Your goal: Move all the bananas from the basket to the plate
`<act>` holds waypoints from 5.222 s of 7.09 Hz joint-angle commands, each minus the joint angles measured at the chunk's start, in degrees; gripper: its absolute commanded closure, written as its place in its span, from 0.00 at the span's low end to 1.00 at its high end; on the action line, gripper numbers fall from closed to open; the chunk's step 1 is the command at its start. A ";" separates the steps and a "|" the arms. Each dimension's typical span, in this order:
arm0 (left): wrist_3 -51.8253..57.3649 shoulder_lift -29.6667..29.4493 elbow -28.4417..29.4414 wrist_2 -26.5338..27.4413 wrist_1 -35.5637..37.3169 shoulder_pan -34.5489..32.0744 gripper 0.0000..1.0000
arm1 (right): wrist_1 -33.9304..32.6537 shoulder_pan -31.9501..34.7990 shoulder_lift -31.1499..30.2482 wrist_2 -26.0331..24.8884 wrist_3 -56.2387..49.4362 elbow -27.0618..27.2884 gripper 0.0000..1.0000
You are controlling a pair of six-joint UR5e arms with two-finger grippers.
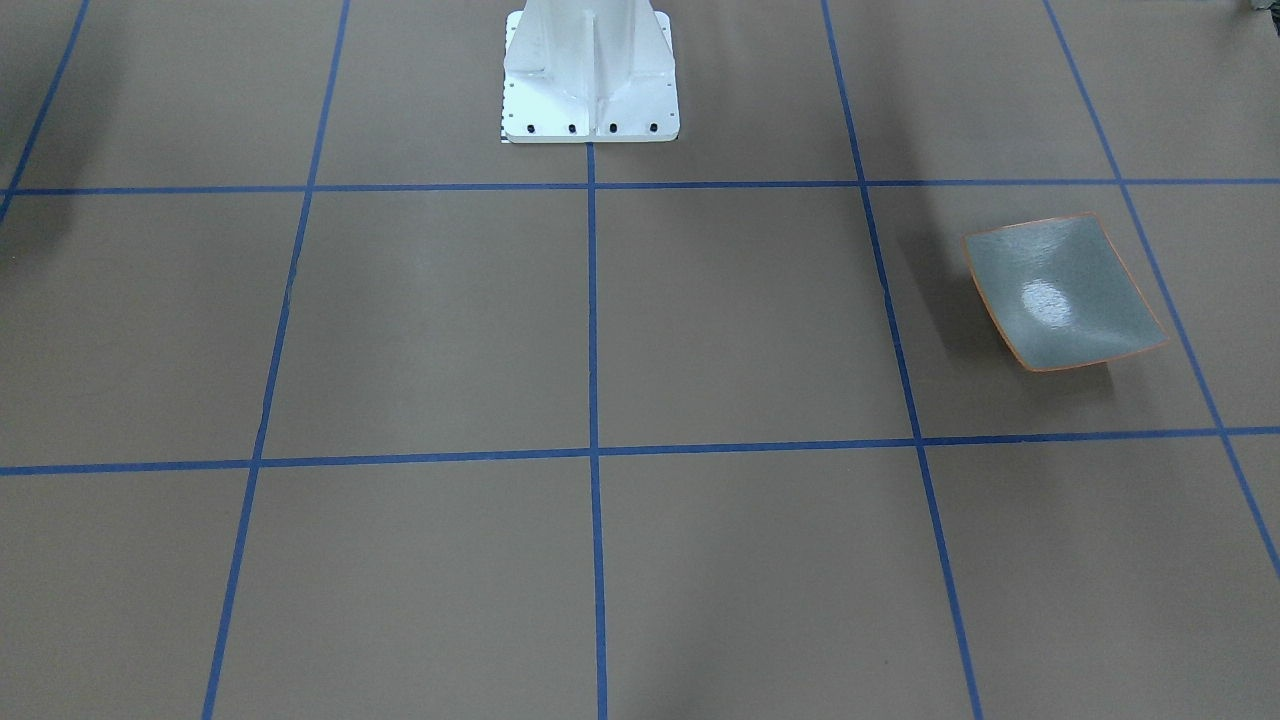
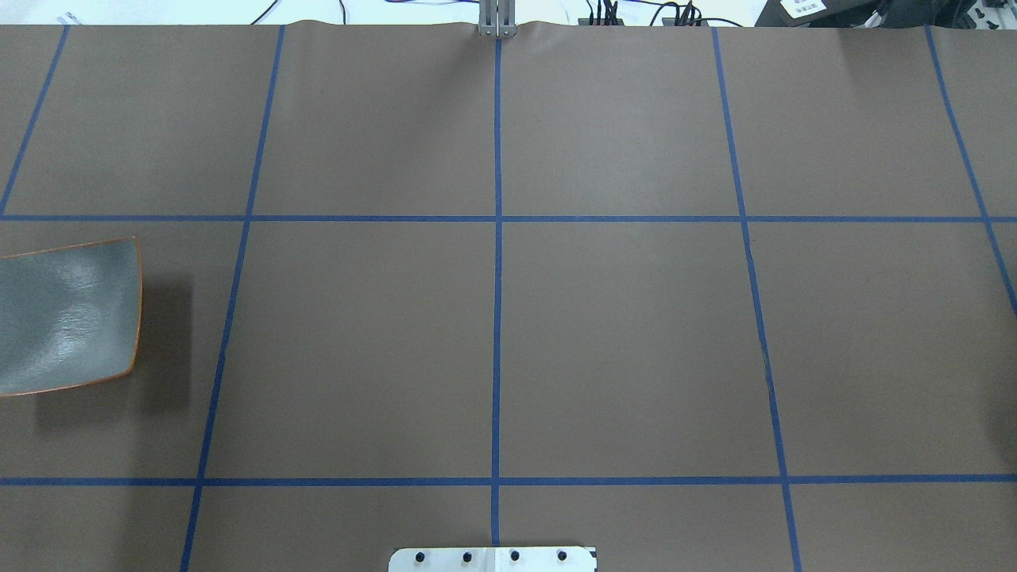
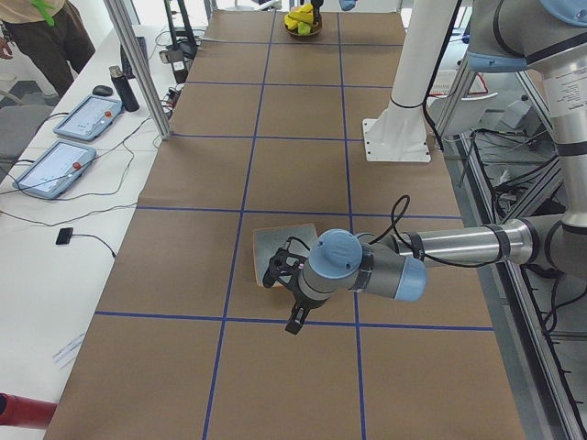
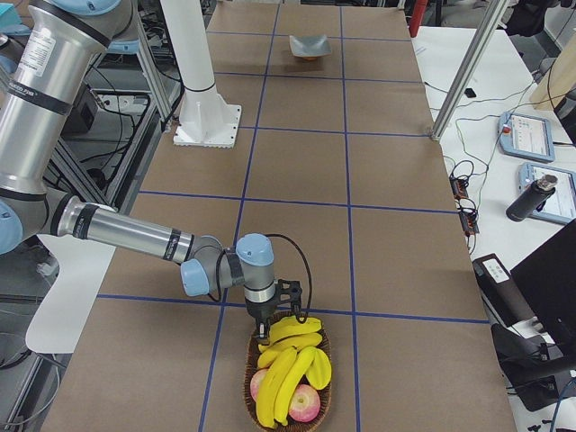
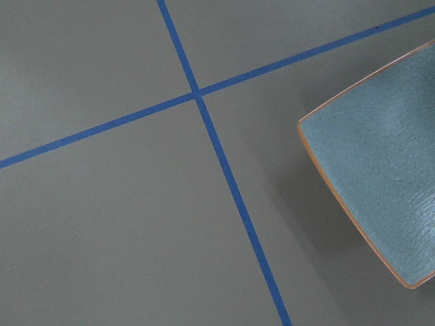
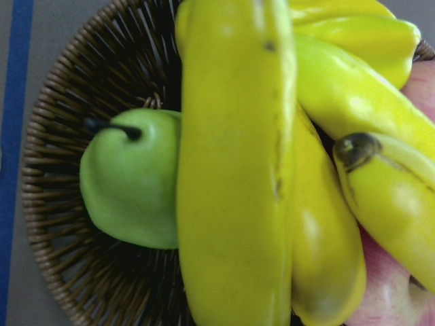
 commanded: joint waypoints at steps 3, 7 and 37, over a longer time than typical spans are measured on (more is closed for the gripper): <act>0.02 -0.09 0.34 0.04 0.00 0.00 0.00 | -0.34 0.49 -3.11 1.11 -0.77 5.05 1.00; -0.16 -0.70 -0.27 -0.05 0.00 0.00 0.00 | -0.43 6.62 -4.63 3.31 -9.46 9.99 1.00; -97.36 -58.27 -1.07 28.05 -21.80 56.05 0.00 | -49.71 -46.70 61.45 -22.25 34.73 28.45 1.00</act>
